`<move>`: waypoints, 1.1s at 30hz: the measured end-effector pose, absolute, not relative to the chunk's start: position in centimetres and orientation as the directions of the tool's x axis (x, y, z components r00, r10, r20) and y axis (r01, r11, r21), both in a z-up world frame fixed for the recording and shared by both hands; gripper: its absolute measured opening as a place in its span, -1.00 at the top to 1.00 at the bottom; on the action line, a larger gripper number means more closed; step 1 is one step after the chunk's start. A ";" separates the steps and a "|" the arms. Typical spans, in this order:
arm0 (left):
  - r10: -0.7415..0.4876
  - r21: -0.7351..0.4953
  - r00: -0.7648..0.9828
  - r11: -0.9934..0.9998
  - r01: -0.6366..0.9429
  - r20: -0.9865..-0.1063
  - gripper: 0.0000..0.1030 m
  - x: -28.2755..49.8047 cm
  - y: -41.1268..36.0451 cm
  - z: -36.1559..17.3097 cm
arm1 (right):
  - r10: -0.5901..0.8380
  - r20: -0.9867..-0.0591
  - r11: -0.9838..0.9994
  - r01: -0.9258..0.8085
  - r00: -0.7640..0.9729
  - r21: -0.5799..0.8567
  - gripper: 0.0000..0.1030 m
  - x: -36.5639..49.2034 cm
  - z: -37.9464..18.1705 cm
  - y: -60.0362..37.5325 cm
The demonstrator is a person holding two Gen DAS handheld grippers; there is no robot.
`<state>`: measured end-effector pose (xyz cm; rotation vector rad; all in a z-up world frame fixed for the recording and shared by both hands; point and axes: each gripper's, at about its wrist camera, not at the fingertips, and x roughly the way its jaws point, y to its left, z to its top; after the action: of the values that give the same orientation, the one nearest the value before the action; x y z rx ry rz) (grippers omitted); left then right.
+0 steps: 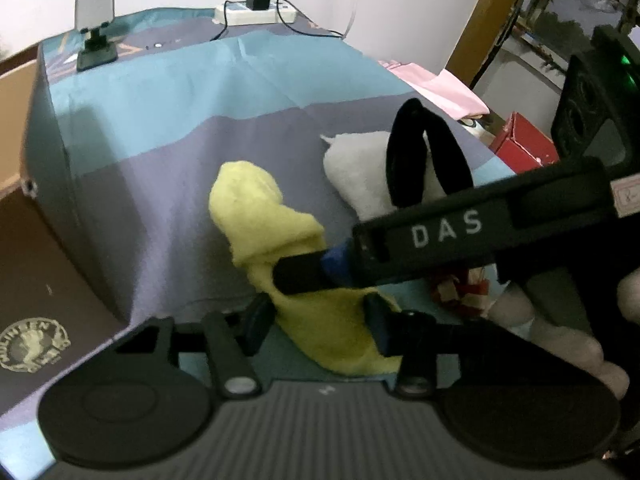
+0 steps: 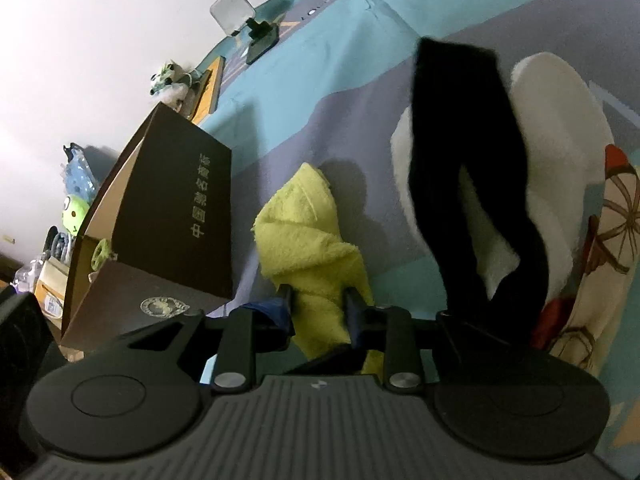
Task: Organize soft objects
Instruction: 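Close the right gripper on the yellow towel and lift it, then carry the yellow towel into the brown box and open the right gripper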
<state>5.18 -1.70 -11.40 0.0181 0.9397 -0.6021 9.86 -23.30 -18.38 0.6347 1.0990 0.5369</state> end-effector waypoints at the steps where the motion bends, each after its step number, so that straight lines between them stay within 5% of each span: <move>1: -0.476 -0.235 0.443 0.836 0.496 -0.760 0.20 5.0 -1.5 -11.3 | 0.687 -0.630 0.696 -0.077 0.361 0.714 0.82 9.7 -18.3 -23.5; 9: -0.502 -0.177 0.556 0.826 0.535 -0.663 0.25 2.3 0.8 -6.0 | 0.727 -0.521 0.656 -0.229 0.448 0.719 0.82 7.0 -12.0 -23.0; 19: -0.411 -0.033 0.779 0.892 0.451 -0.473 0.26 -0.4 8.0 1.9 | 0.827 -0.266 0.521 -0.496 0.495 0.695 0.80 7.0 -4.7 -17.1; 26: -0.224 0.089 0.859 0.951 0.296 -0.460 0.24 -0.6 14.0 2.2 | 0.891 -0.226 0.431 -0.574 0.395 0.696 0.80 9.2 -4.0 -8.3; 33: -0.112 0.025 0.833 0.988 0.149 -0.542 0.24 2.0 20.0 0.9 | 0.905 -0.277 0.421 -0.587 0.324 0.691 0.80 10.3 -4.5 -2.2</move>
<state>2.04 19.98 0.90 0.0675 0.5699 -0.1386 10.25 -2.24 -4.49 0.5239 0.7091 1.0391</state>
